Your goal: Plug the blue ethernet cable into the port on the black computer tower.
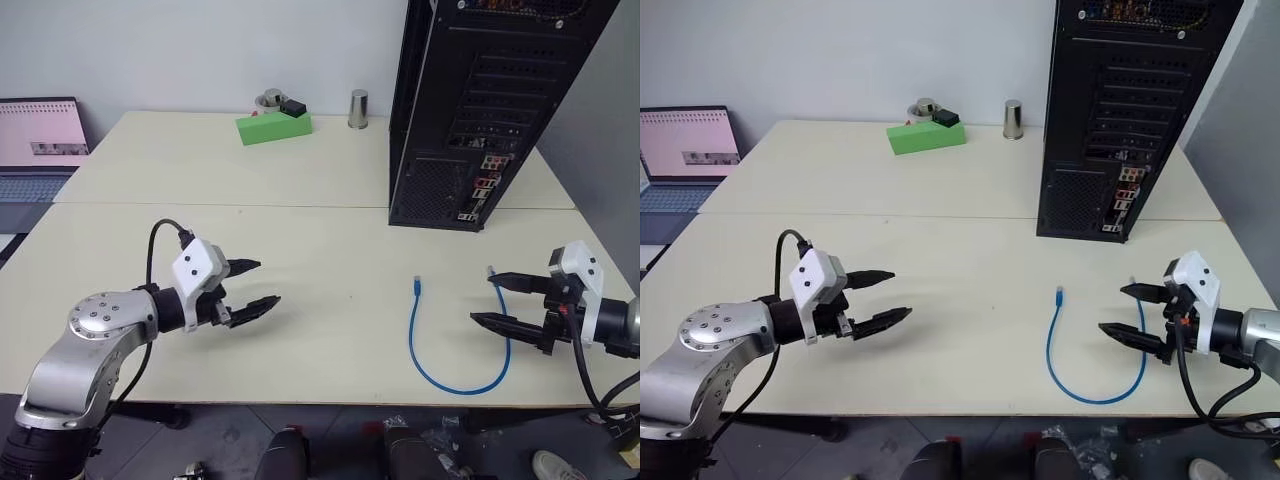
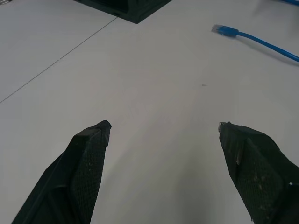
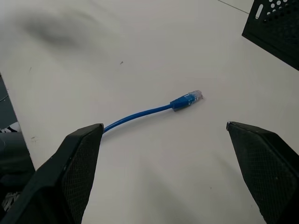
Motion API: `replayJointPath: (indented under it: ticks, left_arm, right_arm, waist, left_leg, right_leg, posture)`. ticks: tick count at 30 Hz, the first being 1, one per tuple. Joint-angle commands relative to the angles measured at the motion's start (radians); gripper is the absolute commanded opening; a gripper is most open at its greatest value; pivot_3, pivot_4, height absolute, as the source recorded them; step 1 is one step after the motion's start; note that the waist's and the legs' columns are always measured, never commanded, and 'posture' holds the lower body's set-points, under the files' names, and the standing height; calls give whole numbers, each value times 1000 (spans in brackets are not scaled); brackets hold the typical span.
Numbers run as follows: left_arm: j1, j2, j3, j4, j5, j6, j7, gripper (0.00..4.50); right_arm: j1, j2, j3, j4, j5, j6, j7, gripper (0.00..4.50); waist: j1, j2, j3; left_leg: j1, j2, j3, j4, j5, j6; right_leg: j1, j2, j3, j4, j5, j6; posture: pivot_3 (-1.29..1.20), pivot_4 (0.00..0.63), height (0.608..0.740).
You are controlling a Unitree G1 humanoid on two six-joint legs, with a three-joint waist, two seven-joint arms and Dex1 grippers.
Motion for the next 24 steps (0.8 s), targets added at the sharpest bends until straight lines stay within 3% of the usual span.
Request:
replayJointPath:
  ticks: [1,10,14,18,24]
  left_arm:
    - [5,5,10,-33,-23,-11,-19,3966]
    - [5,19,-12,-36,3,-19,-29,3966]
    - [-5,18,-45,-39,24,-28,-29,3966]
    - [-28,11,-86,-43,39,-35,-29,3966]
    - [-94,-30,-116,-22,42,-47,-8,3966]
  right_arm:
    - [-6,3,-6,-22,-11,-5,1,4483]
    - [-28,42,13,-55,-28,2,-44,4483]
    - [-59,87,92,-101,-73,31,-146,4483]
    - [-93,174,164,-126,-82,87,-256,4483]
    - [-125,379,327,-98,-219,117,-490,4483]
  waist:
    - [0,0,0]
    - [0,0,0]
    - [-1,0,0]
    - [0,-1,0]
    - [-1,-2,-1]
  left_leg:
    - [0,0,0,0,0,0]
    - [0,0,0,0,0,0]
    - [0,0,0,0,0,0]
    - [0,0,0,0,0,0]
    - [0,0,-1,0,0,0]
  right_leg:
    - [0,0,0,0,0,0]
    - [0,0,0,0,0,0]
    - [0,0,0,0,0,0]
    - [0,0,0,0,0,0]
    - [-1,1,-1,1,0,0]
  posture:
    - [0,150,740]
    - [0,150,740]
    - [0,150,740]
    - [0,150,740]
    - [0,150,740]
